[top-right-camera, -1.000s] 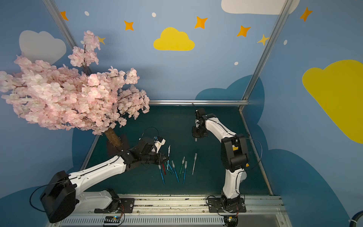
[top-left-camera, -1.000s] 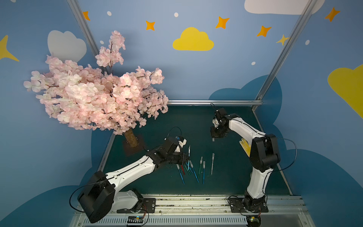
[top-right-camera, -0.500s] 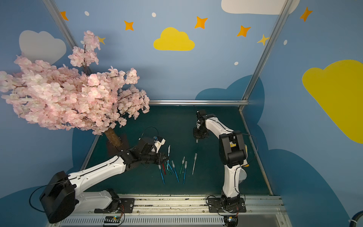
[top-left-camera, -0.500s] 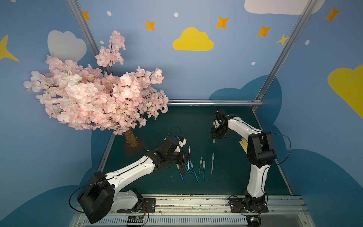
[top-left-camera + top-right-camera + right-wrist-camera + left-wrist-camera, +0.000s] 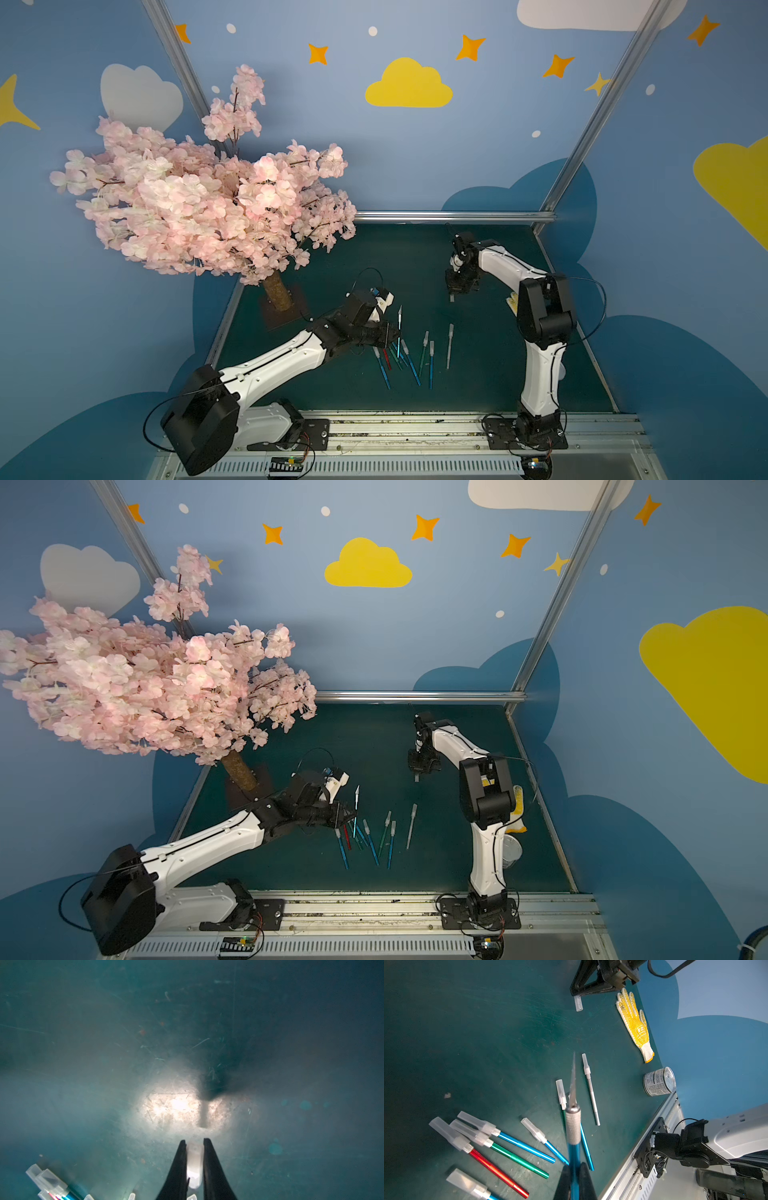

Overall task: Remove protective caps from carving knives
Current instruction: Place the protective sleeve at the center of the board.

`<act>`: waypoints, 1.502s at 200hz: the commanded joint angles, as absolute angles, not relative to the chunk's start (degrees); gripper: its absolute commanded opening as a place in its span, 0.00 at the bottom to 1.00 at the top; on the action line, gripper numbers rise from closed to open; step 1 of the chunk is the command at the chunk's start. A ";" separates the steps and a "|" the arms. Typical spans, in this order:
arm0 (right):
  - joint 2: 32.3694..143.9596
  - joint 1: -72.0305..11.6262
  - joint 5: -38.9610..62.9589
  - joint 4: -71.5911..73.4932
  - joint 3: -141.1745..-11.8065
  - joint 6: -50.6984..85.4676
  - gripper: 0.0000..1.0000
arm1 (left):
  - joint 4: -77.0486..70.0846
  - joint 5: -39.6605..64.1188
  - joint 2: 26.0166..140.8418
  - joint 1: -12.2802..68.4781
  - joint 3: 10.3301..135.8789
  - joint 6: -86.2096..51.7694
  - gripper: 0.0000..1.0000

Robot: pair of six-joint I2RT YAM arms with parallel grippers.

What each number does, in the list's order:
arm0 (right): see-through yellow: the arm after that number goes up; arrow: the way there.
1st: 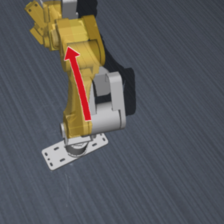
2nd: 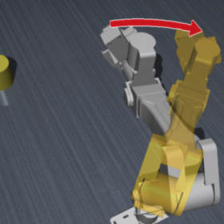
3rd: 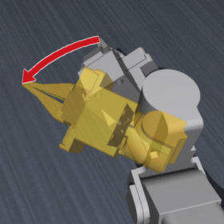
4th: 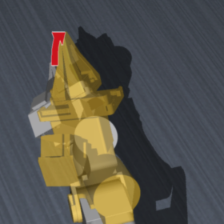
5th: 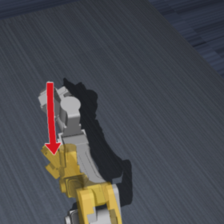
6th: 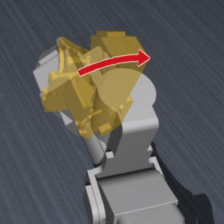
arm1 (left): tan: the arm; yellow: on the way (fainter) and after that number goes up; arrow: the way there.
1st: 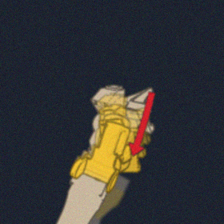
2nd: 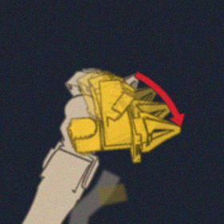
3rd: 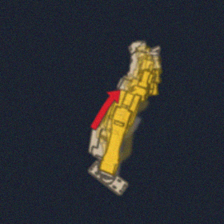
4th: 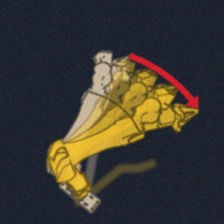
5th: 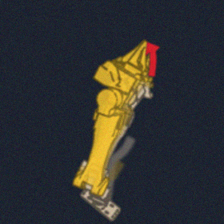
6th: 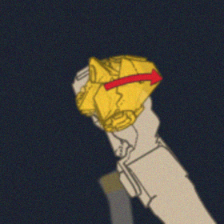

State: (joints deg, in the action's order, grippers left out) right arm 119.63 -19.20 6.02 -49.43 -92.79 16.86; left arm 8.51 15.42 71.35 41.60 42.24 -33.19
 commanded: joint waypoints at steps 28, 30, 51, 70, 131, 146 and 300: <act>121.39 -19.17 3.73 -50.17 -93.43 17.27 0.11 | 8.42 15.08 70.77 41.30 42.00 -32.53 0.06; 121.42 -19.16 3.63 -50.14 -93.43 17.28 0.11 | 8.34 14.97 70.87 41.31 42.01 -32.54 0.06; 121.92 -19.17 3.52 -49.88 -93.43 17.29 0.11 | 8.39 15.22 71.42 41.29 42.22 -32.57 0.06; 122.33 -19.25 3.21 -49.68 -93.36 17.27 0.11 | 8.61 15.36 71.82 41.27 42.51 -32.56 0.06; 123.68 -19.19 3.08 -49.66 -93.87 17.15 0.12 | 8.53 15.23 72.99 41.30 43.06 -32.58 0.06; 123.95 -19.16 3.01 -49.62 -93.96 17.23 0.13 | 8.28 15.17 73.16 41.31 43.02 -32.64 0.06; 121.14 -19.77 -0.05 -50.13 -93.85 16.87 0.26 | 9.83 15.05 73.84 40.69 45.08 -32.08 0.06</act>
State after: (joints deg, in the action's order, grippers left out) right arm 123.09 -19.25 2.48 -48.95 -93.06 16.84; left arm 8.71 15.33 74.06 41.23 43.51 -33.17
